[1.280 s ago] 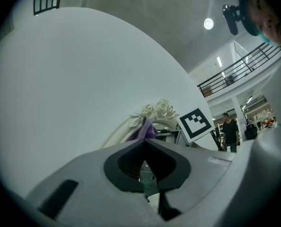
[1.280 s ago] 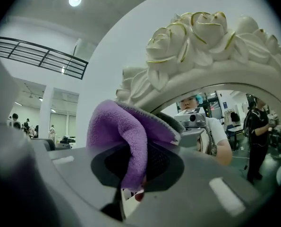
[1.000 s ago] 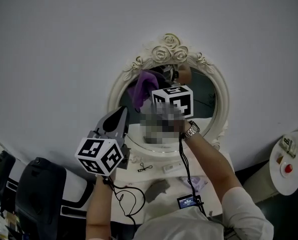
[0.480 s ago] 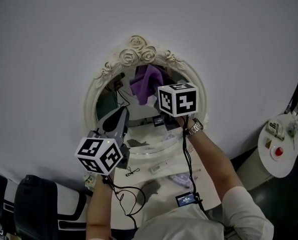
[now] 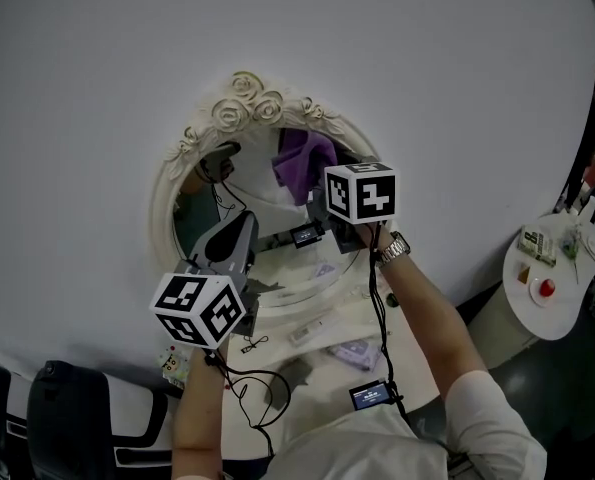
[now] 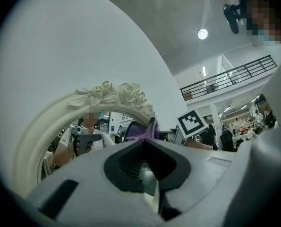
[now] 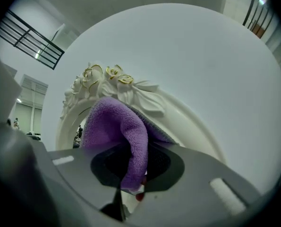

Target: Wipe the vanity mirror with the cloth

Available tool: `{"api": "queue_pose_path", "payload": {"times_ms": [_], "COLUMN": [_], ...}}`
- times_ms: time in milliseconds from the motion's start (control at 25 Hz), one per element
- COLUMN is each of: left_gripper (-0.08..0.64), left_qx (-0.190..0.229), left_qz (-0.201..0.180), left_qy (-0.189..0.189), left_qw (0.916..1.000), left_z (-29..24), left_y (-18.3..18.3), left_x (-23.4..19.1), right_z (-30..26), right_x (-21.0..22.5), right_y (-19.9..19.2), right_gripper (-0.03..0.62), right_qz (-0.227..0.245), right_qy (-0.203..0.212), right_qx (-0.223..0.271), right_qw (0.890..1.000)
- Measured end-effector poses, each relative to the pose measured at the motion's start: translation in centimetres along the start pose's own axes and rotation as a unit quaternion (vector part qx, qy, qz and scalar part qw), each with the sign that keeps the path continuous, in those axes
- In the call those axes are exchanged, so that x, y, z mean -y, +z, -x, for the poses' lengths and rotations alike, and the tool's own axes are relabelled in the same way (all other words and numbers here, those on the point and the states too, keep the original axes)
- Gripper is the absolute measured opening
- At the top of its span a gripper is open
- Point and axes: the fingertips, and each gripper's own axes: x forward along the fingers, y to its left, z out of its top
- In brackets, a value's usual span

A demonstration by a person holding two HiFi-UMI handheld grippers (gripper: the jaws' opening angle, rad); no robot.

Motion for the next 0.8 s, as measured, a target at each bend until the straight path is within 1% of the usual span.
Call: {"api": "queue_pose_path", "payload": {"times_ms": [120, 280, 360, 480, 640, 800], "left_gripper": [0.002, 0.002, 0.002, 0.001, 0.002, 0.002], "left_qx": [-0.002, -0.010, -0.014, -0.016, -0.018, -0.016], "left_qz": [0.004, 0.011, 0.009, 0.008, 0.004, 0.000], "left_qy": [0.015, 0.040, 0.053, 0.075, 0.113, 0.154], "left_qw": [0.9999, 0.9991, 0.9985, 0.9970, 0.9934, 0.9879], "left_z": [1.4, 3.4, 4.1, 5.8, 9.0, 12.7], "left_y": [-0.4, -1.1, -1.3, -1.5, -1.2, -0.8], "left_x": [-0.6, -2.1, -2.9, -3.8, -5.3, -6.8], "right_z": [0.4, 0.9, 1.0, 0.3, -1.6, -3.3], "right_x": [-0.1, -2.8, -5.3, -10.0, -15.6, -19.9], "right_y": [-0.5, -1.5, -2.0, -3.2, -5.4, -7.3], "right_gripper": [0.058, 0.058, 0.058, 0.058, 0.058, 0.058], "right_qz": [-0.005, 0.019, 0.032, 0.043, 0.042, 0.035], "right_qy": [-0.008, 0.008, 0.029, 0.073, 0.125, 0.162], "right_qx": [0.002, 0.003, 0.005, -0.003, -0.026, -0.044], "right_qw": [1.000, 1.000, 0.999, 0.996, 0.991, 0.985]}}
